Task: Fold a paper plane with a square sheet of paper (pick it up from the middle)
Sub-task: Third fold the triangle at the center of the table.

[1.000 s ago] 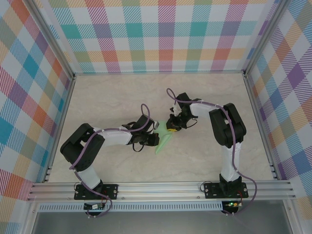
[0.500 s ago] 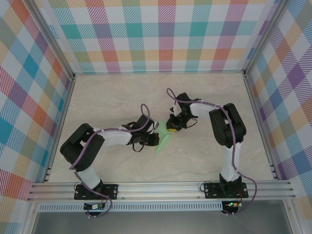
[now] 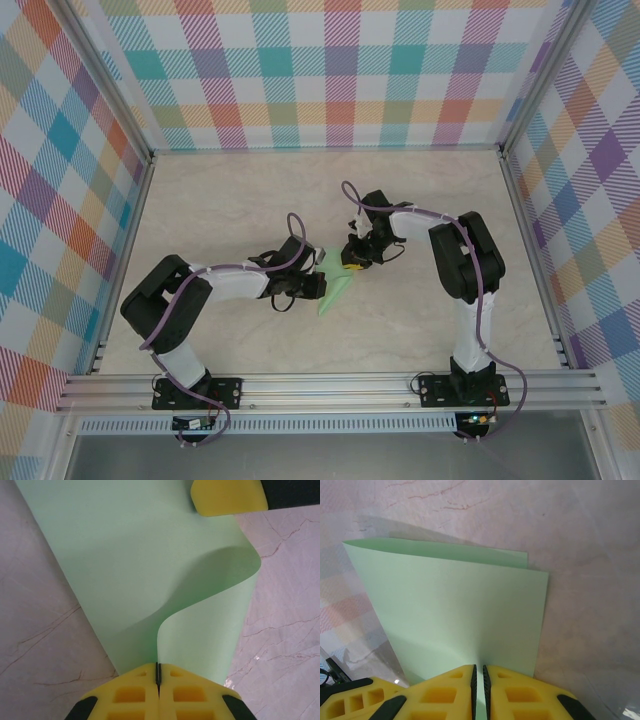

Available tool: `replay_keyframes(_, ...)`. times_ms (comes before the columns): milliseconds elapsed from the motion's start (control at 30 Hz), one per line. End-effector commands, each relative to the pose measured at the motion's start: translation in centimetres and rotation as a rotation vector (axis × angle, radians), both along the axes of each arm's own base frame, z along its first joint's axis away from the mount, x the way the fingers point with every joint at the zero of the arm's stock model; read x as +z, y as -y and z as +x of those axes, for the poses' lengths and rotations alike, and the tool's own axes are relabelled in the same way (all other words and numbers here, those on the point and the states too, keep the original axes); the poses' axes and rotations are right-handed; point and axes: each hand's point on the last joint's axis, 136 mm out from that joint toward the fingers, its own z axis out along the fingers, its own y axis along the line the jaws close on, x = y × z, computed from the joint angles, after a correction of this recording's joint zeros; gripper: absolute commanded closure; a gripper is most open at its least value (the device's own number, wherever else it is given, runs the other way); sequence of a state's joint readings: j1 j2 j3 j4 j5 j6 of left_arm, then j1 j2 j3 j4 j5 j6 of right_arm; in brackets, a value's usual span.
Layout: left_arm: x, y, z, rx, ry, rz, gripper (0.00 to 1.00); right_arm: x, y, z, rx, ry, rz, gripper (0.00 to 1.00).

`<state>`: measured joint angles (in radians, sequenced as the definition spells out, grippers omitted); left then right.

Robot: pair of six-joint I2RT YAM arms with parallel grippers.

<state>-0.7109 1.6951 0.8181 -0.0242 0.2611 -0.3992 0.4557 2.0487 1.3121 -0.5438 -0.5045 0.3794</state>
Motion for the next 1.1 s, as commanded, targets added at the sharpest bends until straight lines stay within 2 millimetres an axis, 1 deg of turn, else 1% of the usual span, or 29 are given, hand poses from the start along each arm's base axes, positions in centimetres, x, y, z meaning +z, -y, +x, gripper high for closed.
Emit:
replay_keyframes(0, -0.4, 0.0, 0.2, 0.009, -0.02, -0.003, 0.95, -1.4, 0.6, -0.8, 0.006, -0.039, -0.059, 0.84)
replay_keyframes(133, -0.4, -0.3, 0.0, 0.017, -0.02, 0.001, 0.95, -1.4, 0.6, -0.8, 0.007, -0.039, -0.061, 0.84)
replay_keyframes(300, 0.1, 0.0, -0.1, 0.014, -0.024, -0.022, 0.95, -1.4, 0.7, -0.8, 0.006, -0.039, -0.062, 0.84)
replay_keyframes(533, -0.4, -0.4, -0.4, 0.025, -0.047, -0.001, 0.95, -1.5, 0.7, -0.9, 0.004, -0.04, -0.066, 0.84)
replay_keyframes(667, -0.3, -0.7, -0.4, 0.036, -0.038, 0.005, 0.95, -1.5, 0.8, -0.9, 0.004, -0.04, -0.067, 0.84)
replay_keyframes(800, -0.3, -0.6, -0.3, 0.033, -0.038, 0.002, 0.95, -1.5, 0.7, -0.9, 0.001, -0.043, -0.066, 0.84)
replay_keyframes(1067, -1.1, -0.4, -0.3, 0.032, -0.058, 0.006, 0.95, -1.5, 0.6, -0.9, 0.001, -0.044, -0.064, 0.84)
